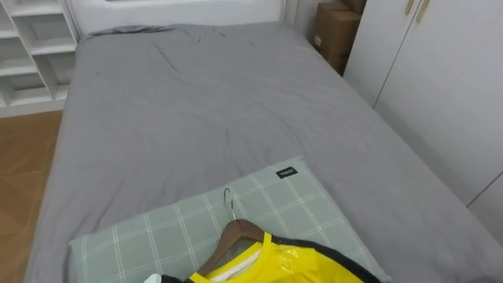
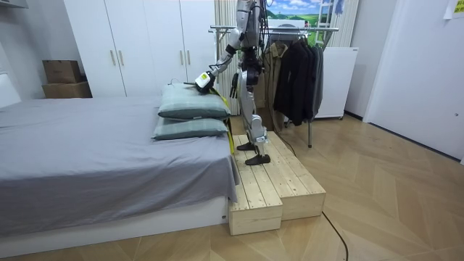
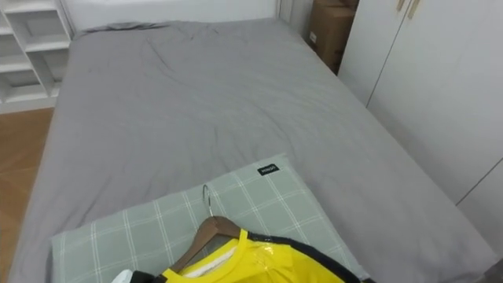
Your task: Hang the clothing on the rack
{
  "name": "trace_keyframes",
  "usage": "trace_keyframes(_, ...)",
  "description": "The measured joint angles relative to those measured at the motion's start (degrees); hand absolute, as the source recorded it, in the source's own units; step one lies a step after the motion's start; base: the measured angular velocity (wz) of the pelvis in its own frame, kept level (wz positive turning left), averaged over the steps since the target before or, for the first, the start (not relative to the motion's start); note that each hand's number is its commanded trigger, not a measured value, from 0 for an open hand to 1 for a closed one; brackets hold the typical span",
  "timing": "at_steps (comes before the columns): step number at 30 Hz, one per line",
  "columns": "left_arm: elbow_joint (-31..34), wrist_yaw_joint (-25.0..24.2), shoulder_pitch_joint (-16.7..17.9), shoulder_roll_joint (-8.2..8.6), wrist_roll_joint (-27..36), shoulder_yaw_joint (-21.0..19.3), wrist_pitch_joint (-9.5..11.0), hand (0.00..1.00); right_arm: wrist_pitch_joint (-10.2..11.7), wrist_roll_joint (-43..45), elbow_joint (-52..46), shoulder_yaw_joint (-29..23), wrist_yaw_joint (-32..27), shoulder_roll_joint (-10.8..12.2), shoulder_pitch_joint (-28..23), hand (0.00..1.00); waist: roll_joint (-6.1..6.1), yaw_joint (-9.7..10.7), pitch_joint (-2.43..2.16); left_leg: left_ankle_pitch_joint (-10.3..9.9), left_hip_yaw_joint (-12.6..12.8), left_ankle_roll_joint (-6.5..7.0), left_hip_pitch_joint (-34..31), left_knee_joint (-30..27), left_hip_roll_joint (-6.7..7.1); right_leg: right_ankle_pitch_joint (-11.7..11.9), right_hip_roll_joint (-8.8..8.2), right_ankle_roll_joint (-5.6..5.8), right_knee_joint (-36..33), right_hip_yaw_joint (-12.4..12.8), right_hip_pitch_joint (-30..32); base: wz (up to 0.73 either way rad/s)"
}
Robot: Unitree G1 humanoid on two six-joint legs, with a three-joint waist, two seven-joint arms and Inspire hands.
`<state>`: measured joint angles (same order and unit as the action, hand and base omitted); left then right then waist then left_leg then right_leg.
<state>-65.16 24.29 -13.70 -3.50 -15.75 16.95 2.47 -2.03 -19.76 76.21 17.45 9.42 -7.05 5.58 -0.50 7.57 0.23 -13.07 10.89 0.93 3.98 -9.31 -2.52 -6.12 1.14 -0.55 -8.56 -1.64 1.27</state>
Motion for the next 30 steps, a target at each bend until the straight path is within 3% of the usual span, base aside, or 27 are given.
trace_keyframes(6,0.47,-0.02,-0.17,-0.05,-0.17,-1.14,-0.01,1.0,0.04,0.06,0.0,-1.65,-0.04,-0.01,-0.45,0.0,0.49,0.09,0.05,-0.03,-0.01,-0.03,0.78,0.48,-0.04,0.0,0.09,0.0,0.0,-0.13,-0.55,0.0)
trace_keyframes(14,9.0,-0.08,2.0,-1.63,-0.15,-1.11,-0.54,1.0,1.26,1.48,0.01,-3.95,-0.09,-0.15,-1.27,0.0,1.53,0.11,-0.34,0.05,-0.01,-0.11,0.9,0.42,0.01,0.05,0.14,-0.09,-0.07,0.04,-0.61,0.0)
trace_keyframes(30,16.71,-0.03,3.18,-4.18,-0.11,-1.31,-0.92,1.0,1.91,1.83,-0.18,-6.41,-0.61,-0.1,-2.33,0.0,1.45,0.44,-0.01,0.05,-0.38,-0.1,1.96,0.52,0.1,0.05,0.13,-0.08,0.74,0.08,-2.32,0.01)
